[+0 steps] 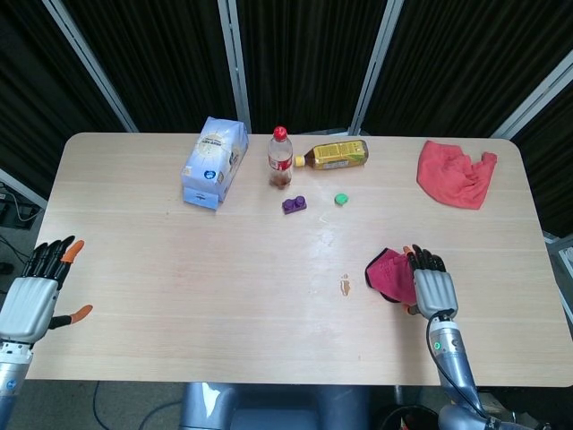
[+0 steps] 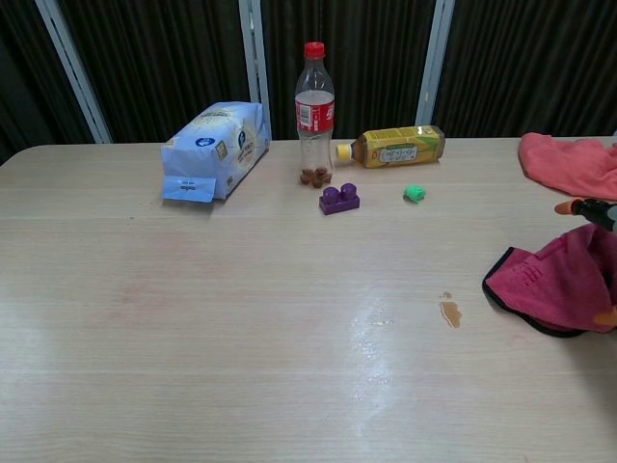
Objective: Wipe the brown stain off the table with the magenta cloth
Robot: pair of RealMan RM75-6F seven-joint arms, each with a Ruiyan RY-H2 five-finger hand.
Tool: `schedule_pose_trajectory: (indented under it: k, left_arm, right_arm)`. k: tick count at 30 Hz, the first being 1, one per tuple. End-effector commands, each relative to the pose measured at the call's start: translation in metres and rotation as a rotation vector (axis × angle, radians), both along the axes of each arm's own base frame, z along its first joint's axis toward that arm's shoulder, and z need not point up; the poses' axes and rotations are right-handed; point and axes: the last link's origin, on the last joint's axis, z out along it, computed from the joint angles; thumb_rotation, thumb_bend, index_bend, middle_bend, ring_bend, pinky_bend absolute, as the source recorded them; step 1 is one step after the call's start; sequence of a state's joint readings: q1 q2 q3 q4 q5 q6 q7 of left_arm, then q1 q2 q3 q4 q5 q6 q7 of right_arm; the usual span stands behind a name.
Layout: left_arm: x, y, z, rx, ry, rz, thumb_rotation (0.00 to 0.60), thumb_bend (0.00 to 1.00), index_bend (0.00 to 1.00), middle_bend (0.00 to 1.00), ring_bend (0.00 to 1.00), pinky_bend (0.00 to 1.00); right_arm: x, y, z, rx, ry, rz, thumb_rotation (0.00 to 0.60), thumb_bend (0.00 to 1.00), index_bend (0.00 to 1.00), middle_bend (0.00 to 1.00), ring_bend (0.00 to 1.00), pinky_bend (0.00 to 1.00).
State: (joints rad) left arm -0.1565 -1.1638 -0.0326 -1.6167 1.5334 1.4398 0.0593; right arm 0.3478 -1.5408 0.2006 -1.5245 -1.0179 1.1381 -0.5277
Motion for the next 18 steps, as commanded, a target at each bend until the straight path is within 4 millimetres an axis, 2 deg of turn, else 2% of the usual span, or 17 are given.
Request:
schedule_pose_trajectory:
  k: [1,7,10,14,16,18]
  left_arm:
    - [0.000,0.001,0.000,-0.005,-0.001,0.005,0.600,0.00,0.00,0.00,0.00,0.00]
    - [-0.001,0.003,-0.001,-0.013,-0.008,0.014,0.600,0.00,0.00,0.00,0.00,0.00]
    - [-0.001,0.004,0.000,-0.008,-0.008,0.015,0.600,0.00,0.00,0.00,0.00,0.00]
    - [-0.001,0.004,0.001,-0.002,-0.012,0.019,0.600,0.00,0.00,0.00,0.00,0.00]
    - [-0.001,0.004,0.001,-0.001,-0.012,0.014,0.600,0.00,0.00,0.00,0.00,0.00]
    - [-0.001,0.004,0.002,0.001,-0.015,0.014,0.600,0.00,0.00,0.00,0.00,0.00]
  right_arm:
    - [-0.003,-0.010,-0.004,0.015,0.022,-0.021,0.600,0.00,0.00,0.00,0.00,0.09]
    - [-0.010,-0.023,-0.010,0.035,0.069,-0.053,0.600,0.00,0.00,0.00,0.00,0.09]
    - [-0.010,-0.026,-0.013,0.050,0.064,-0.078,0.600,0.05,0.03,0.00,0.00,0.13]
    - [-0.011,-0.025,-0.017,0.057,0.077,-0.069,0.600,0.17,0.19,0.09,0.02,0.31]
    - [-0.013,-0.024,-0.021,0.055,0.085,-0.064,0.600,0.20,0.25,0.14,0.06,0.38]
    - [-0.015,-0.024,-0.023,0.042,0.078,-0.059,0.600,0.23,0.34,0.24,0.16,0.47]
